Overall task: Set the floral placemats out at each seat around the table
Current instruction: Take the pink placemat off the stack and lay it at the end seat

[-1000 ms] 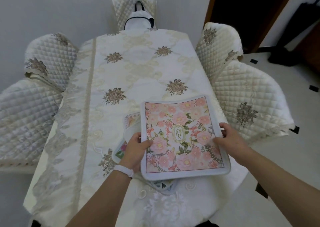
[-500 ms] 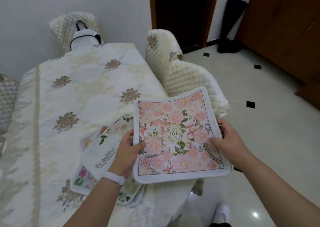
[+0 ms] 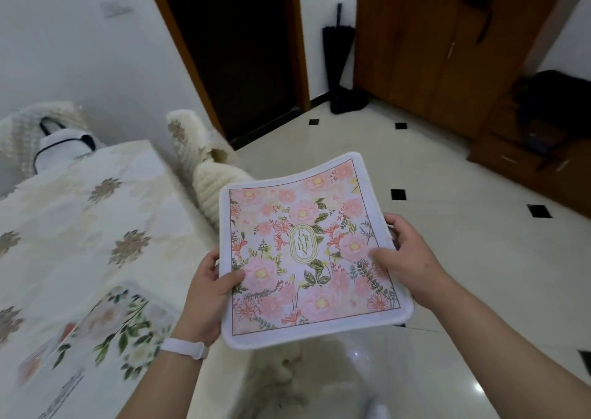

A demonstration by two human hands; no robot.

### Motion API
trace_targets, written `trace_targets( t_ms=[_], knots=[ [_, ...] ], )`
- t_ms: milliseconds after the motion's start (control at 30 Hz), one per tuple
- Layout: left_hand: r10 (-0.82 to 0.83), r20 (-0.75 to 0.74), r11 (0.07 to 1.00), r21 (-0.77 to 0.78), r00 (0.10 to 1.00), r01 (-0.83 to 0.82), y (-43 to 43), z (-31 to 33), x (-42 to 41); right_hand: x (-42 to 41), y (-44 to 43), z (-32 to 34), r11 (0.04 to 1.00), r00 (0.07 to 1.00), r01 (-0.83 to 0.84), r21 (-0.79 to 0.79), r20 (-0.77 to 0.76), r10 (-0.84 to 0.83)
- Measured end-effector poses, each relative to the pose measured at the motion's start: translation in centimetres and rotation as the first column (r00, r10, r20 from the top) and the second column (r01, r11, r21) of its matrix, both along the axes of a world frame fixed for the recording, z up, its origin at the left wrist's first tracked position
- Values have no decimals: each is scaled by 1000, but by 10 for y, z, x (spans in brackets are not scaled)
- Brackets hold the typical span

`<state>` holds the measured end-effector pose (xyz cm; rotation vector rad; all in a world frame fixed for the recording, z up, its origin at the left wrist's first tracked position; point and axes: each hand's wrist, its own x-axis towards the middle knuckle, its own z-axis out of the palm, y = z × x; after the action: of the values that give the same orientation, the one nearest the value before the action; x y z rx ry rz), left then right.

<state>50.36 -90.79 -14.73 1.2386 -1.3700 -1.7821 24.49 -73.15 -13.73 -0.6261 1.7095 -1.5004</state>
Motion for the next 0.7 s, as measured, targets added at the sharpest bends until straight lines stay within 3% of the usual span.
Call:
trace_targets(
  t_ms=[333,700],
  knots=[
    [-169,-57,986,4,984,169,10,21,-136,-107,55,22,988,987,154,-32,55,-152],
    [-233,-101,964,109,967,244,-62,-12,-264,-211,-6,6,957,962,272,98,-7,-273]
  ],
)
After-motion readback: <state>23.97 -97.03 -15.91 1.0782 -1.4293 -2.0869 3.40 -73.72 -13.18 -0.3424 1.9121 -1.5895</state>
